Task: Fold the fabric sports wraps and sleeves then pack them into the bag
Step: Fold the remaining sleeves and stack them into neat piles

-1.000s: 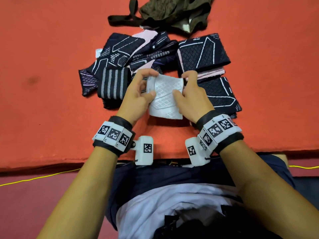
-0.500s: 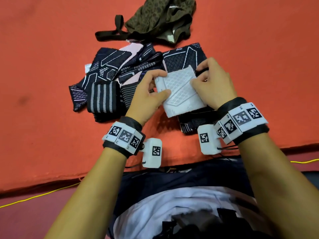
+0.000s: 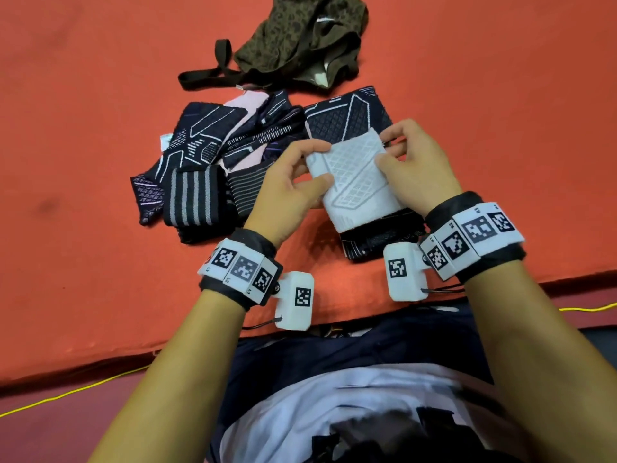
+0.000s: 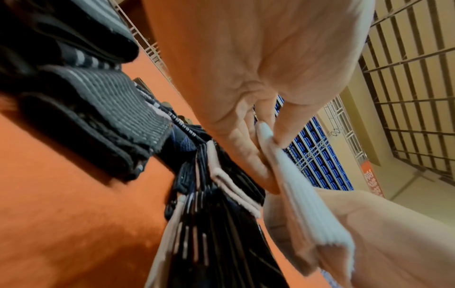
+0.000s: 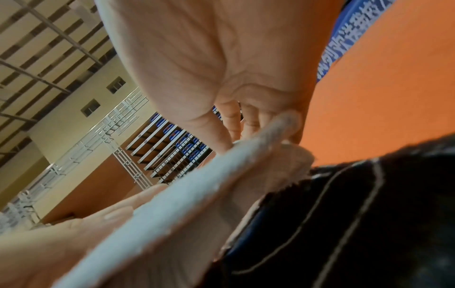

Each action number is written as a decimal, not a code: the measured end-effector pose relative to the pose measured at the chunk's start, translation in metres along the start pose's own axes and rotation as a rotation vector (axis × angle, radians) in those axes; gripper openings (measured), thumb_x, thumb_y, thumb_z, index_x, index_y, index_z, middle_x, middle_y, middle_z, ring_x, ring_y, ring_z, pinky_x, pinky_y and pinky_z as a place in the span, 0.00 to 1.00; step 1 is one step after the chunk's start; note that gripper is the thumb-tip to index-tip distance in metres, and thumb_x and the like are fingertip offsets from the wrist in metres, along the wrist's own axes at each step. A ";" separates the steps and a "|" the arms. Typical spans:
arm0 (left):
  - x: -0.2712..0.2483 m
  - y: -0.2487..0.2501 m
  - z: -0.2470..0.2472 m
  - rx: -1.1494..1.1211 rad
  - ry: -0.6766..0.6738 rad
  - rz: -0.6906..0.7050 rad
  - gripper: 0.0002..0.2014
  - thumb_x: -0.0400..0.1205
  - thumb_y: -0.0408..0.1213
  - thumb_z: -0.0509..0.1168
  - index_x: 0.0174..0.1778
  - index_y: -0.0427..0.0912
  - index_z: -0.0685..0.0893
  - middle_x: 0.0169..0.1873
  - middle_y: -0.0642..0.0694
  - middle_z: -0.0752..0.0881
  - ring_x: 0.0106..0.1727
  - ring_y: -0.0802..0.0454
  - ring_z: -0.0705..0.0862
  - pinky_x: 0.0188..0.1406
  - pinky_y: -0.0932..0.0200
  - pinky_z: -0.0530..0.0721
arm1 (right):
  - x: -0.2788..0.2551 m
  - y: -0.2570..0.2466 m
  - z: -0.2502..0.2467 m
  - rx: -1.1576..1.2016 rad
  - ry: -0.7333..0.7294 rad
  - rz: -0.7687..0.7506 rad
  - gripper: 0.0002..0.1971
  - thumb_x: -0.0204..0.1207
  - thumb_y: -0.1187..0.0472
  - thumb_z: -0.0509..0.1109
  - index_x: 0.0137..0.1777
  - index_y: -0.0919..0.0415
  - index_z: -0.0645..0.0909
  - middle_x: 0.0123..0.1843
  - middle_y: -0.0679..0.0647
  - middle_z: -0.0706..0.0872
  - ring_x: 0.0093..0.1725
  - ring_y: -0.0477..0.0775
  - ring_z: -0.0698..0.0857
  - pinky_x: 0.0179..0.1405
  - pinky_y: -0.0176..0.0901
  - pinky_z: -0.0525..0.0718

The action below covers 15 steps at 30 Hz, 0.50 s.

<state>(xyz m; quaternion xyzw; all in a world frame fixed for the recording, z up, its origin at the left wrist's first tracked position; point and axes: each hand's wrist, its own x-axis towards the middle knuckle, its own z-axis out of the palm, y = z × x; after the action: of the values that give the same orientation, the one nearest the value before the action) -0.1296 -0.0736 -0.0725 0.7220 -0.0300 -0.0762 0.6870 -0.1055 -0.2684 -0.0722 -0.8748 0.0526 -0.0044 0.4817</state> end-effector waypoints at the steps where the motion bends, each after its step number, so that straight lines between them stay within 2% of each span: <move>1: 0.002 -0.002 0.004 0.013 -0.023 -0.022 0.17 0.84 0.21 0.61 0.68 0.38 0.78 0.56 0.39 0.84 0.52 0.49 0.85 0.48 0.45 0.91 | 0.000 0.003 -0.005 -0.034 0.022 0.011 0.11 0.79 0.64 0.64 0.59 0.53 0.79 0.39 0.42 0.80 0.38 0.39 0.78 0.39 0.40 0.76; 4: 0.009 -0.011 0.017 0.091 -0.072 -0.069 0.17 0.87 0.25 0.59 0.71 0.41 0.78 0.60 0.33 0.85 0.49 0.52 0.87 0.46 0.52 0.90 | -0.001 0.015 -0.013 -0.126 0.044 0.046 0.11 0.79 0.65 0.63 0.58 0.53 0.79 0.39 0.43 0.81 0.40 0.44 0.80 0.35 0.40 0.74; 7: 0.013 -0.021 0.028 0.181 -0.068 -0.062 0.17 0.86 0.25 0.60 0.68 0.44 0.80 0.58 0.34 0.85 0.43 0.57 0.86 0.40 0.61 0.88 | -0.004 0.026 -0.017 -0.183 0.038 0.082 0.09 0.81 0.64 0.64 0.58 0.54 0.78 0.43 0.49 0.84 0.38 0.44 0.80 0.30 0.35 0.69; 10: 0.012 -0.026 0.033 0.190 -0.057 -0.032 0.17 0.85 0.25 0.63 0.66 0.46 0.82 0.56 0.30 0.84 0.45 0.52 0.87 0.39 0.59 0.89 | -0.009 0.029 -0.020 -0.198 0.070 0.088 0.09 0.81 0.65 0.64 0.59 0.55 0.79 0.47 0.51 0.84 0.42 0.50 0.80 0.35 0.41 0.70; 12: 0.013 -0.027 0.034 0.181 -0.046 -0.004 0.16 0.84 0.26 0.64 0.66 0.45 0.83 0.52 0.27 0.83 0.43 0.49 0.87 0.37 0.57 0.90 | -0.009 0.027 -0.024 -0.195 0.098 0.089 0.10 0.80 0.65 0.64 0.59 0.56 0.80 0.47 0.51 0.83 0.46 0.52 0.80 0.39 0.40 0.69; 15: 0.013 -0.029 0.034 0.225 -0.028 0.007 0.16 0.84 0.27 0.65 0.65 0.46 0.84 0.45 0.36 0.83 0.36 0.50 0.86 0.37 0.50 0.91 | -0.008 0.028 -0.025 -0.218 0.089 0.102 0.11 0.79 0.66 0.64 0.58 0.55 0.81 0.45 0.51 0.85 0.44 0.53 0.82 0.35 0.42 0.71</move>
<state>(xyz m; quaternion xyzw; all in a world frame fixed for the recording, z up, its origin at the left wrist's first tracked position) -0.1242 -0.1076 -0.1039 0.7933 -0.0506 -0.0799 0.6014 -0.1174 -0.3036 -0.0818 -0.9171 0.1185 -0.0129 0.3803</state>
